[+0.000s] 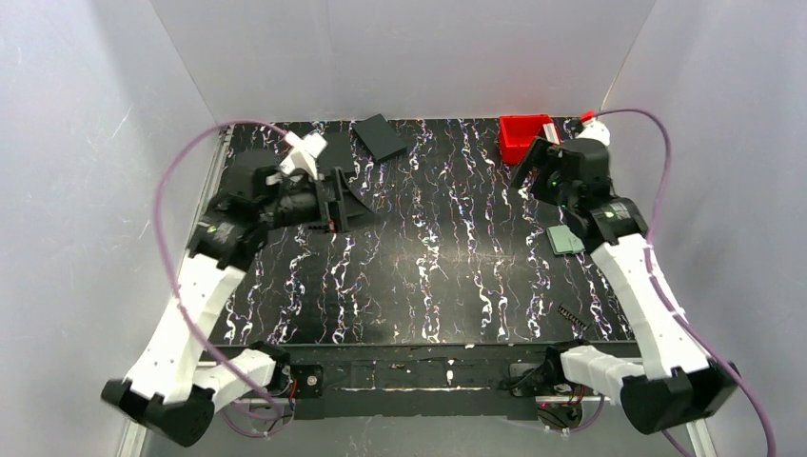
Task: Put the credit cards into the card holder
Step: Reset both arms
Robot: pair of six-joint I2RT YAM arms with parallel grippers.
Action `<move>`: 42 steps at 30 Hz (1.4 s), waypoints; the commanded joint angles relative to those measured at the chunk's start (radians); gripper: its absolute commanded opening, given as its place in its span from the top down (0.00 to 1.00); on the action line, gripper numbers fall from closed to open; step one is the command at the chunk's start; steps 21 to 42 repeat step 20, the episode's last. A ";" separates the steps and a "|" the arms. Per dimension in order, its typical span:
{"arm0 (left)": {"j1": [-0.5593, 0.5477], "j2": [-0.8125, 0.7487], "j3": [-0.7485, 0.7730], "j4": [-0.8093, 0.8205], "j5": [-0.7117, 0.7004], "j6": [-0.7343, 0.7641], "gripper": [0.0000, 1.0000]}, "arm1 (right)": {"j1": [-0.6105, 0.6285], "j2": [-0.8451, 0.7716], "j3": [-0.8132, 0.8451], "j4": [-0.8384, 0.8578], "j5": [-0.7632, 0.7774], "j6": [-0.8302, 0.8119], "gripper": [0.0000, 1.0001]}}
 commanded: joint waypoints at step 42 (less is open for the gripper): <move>0.000 -0.290 0.345 0.029 -0.417 0.066 0.02 | -0.009 -0.221 0.460 -0.137 -0.061 -0.197 0.02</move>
